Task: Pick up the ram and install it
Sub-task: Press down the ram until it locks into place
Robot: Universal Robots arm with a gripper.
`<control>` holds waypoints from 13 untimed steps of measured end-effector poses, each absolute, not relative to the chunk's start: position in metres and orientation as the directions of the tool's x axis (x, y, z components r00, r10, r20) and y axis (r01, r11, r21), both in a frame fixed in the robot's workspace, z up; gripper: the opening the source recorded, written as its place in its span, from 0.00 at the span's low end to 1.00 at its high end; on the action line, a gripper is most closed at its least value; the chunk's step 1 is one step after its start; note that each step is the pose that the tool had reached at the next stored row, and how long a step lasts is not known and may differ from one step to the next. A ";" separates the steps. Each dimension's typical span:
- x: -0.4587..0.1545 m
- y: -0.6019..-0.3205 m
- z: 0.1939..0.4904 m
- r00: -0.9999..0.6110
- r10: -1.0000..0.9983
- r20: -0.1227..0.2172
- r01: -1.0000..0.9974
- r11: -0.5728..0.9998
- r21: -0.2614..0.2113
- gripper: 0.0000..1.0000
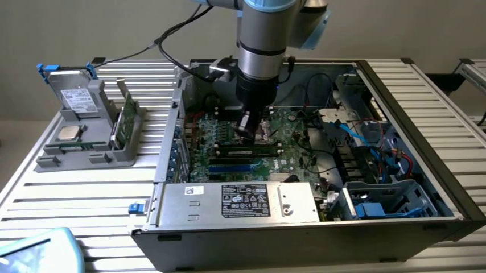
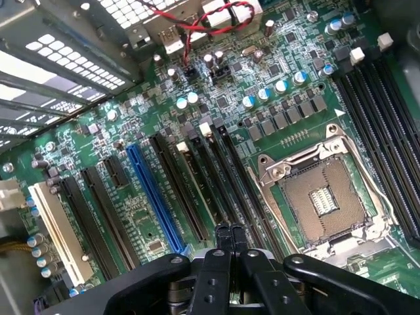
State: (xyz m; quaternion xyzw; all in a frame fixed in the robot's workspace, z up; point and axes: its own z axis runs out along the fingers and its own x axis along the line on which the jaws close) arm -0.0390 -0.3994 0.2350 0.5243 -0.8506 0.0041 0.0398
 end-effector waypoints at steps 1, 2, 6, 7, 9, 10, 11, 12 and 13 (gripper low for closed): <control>-0.039 -0.399 0.235 -0.459 -0.886 0.072 -0.886 0.462 0.035 0.11; -0.039 -0.399 0.235 -0.469 -0.880 0.073 -0.881 0.472 0.034 0.11; -0.039 -0.400 0.236 -0.496 -0.865 0.078 -0.866 0.499 0.031 0.11; -0.039 -0.400 0.237 -0.500 -0.862 0.080 -0.863 0.504 0.030 0.11; -0.039 -0.400 0.237 -0.508 -0.857 0.084 -0.859 0.512 0.028 0.11; -0.039 -0.400 0.238 -0.512 -0.855 0.086 -0.856 0.516 0.026 0.11; -0.039 -0.400 0.238 -0.516 -0.852 0.089 -0.854 0.520 0.025 0.11; -0.039 -0.400 0.239 -0.520 -0.849 0.091 -0.851 0.524 0.024 0.11; -0.039 -0.400 0.239 -0.525 -0.846 0.093 -0.848 0.529 0.022 0.11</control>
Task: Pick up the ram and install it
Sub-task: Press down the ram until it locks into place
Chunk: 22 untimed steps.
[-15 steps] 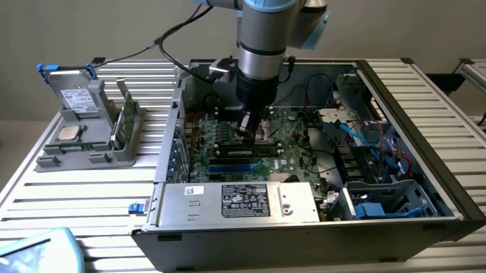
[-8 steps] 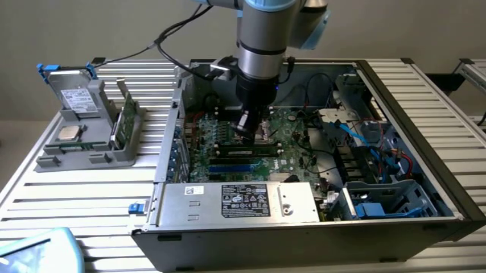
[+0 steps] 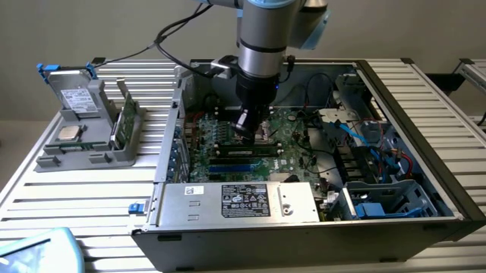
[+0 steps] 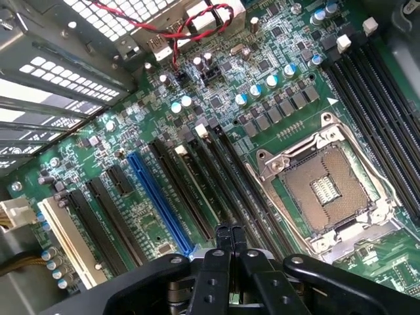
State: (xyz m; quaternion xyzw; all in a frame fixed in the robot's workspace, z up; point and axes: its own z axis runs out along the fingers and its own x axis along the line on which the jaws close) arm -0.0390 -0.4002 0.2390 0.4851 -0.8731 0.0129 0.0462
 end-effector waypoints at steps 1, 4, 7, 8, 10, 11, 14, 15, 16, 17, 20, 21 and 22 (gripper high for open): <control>-0.039 -0.400 0.239 -0.531 -0.842 0.095 -0.845 0.535 0.021 0.11; -0.039 -0.400 0.240 -0.553 -0.827 0.101 -0.830 0.557 0.017 0.11; -0.039 -0.400 0.240 -0.580 -0.808 0.105 -0.811 0.584 0.014 0.11; -0.039 -0.400 0.240 -0.589 -0.801 0.106 -0.804 0.594 0.014 0.11; -0.039 -0.400 0.240 -0.610 -0.785 0.107 -0.789 0.614 0.013 0.11; -0.039 -0.400 0.240 -0.620 -0.777 0.107 -0.781 0.625 0.013 0.11; -0.039 -0.400 0.240 -0.651 -0.751 0.107 -0.755 0.656 0.013 0.11; -0.039 -0.400 0.240 -0.662 -0.742 0.107 -0.745 0.666 0.013 0.11; -0.039 -0.400 0.240 -0.672 -0.733 0.107 -0.736 0.677 0.013 0.11; -0.039 -0.400 0.240 -0.682 -0.723 0.108 -0.727 0.687 0.012 0.11; -0.039 -0.400 0.240 -0.711 -0.694 0.108 -0.697 0.717 0.012 0.11; -0.039 -0.400 0.240 -0.722 -0.683 0.108 -0.686 0.727 0.012 0.11; -0.039 -0.400 0.240 -0.732 -0.673 0.108 -0.676 0.737 0.012 0.11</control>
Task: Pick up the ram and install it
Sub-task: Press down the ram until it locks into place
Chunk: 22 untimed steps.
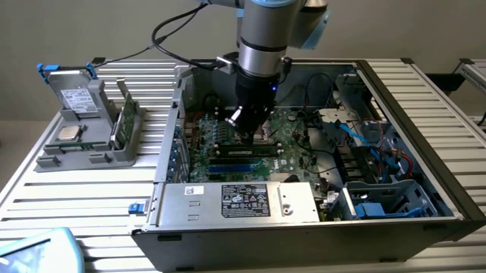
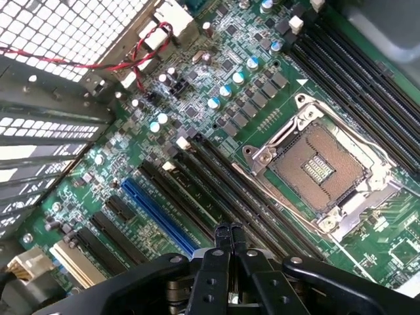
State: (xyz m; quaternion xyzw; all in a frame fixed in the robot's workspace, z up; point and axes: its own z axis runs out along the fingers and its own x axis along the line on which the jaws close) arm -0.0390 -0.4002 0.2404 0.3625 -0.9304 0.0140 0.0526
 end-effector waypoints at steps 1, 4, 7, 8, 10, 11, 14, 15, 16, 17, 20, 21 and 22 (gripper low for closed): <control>-0.039 -0.400 0.240 -0.741 -0.662 0.108 -0.665 0.747 0.012 0.11; -0.039 -0.400 0.240 -0.770 -0.629 0.108 -0.631 0.775 0.012 0.11; -0.039 -0.400 0.240 -0.797 -0.594 0.108 -0.596 0.803 0.012 0.11; -0.039 -0.400 0.240 -0.806 -0.581 0.108 -0.584 0.812 0.012 0.11; -0.039 -0.400 0.240 -0.823 -0.558 0.107 -0.561 0.828 0.011 0.11; -0.039 -0.400 0.240 -0.830 -0.549 0.105 -0.551 0.835 0.010 0.11; -0.039 -0.400 0.240 -0.847 -0.523 0.094 -0.525 0.851 0.004 0.11; -0.039 -0.400 0.240 -0.852 -0.515 0.091 -0.517 0.856 0.002 0.11; -0.039 -0.400 0.240 -0.858 -0.506 0.087 -0.508 0.862 0.000 0.11; -0.039 -0.400 0.240 -0.864 -0.496 0.084 -0.498 0.867 -0.002 0.11; -0.039 -0.400 0.240 -0.884 -0.461 0.077 -0.463 0.887 -0.006 0.11; -0.039 -0.400 0.240 -0.891 -0.448 0.075 -0.450 0.893 -0.007 0.11; -0.039 -0.400 0.240 -0.897 -0.436 0.072 -0.438 0.899 -0.008 0.11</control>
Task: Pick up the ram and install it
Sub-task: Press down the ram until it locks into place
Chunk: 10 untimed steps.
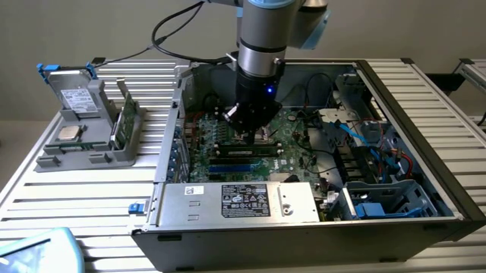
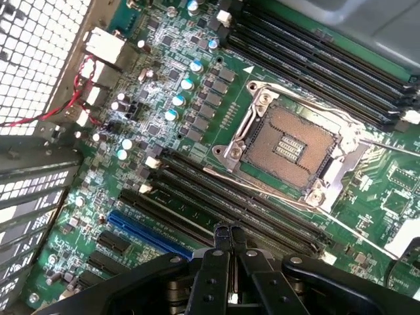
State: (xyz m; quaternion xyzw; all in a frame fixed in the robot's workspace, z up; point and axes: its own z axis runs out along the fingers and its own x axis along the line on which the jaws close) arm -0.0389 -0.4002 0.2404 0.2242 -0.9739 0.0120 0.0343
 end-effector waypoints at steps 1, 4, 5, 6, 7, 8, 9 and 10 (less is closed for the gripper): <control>-0.039 -0.400 0.240 -0.903 -0.423 0.070 -0.425 0.905 -0.009 0.11; -0.039 -0.400 0.240 -0.921 -0.384 0.065 -0.386 0.923 -0.011 0.11; -0.039 -0.400 0.240 -0.926 -0.371 0.063 -0.373 0.928 -0.012 0.11; -0.039 -0.400 0.240 -0.932 -0.358 0.062 -0.359 0.933 -0.012 0.11; -0.039 -0.400 0.240 -0.937 -0.344 0.061 -0.345 0.938 -0.013 0.11; -0.039 -0.400 0.240 -0.942 -0.330 0.060 -0.331 0.943 -0.013 0.11; -0.039 -0.400 0.240 -0.947 -0.316 0.060 -0.317 0.948 -0.013 0.11; -0.039 -0.400 0.240 -0.952 -0.301 0.059 -0.303 0.953 -0.014 0.11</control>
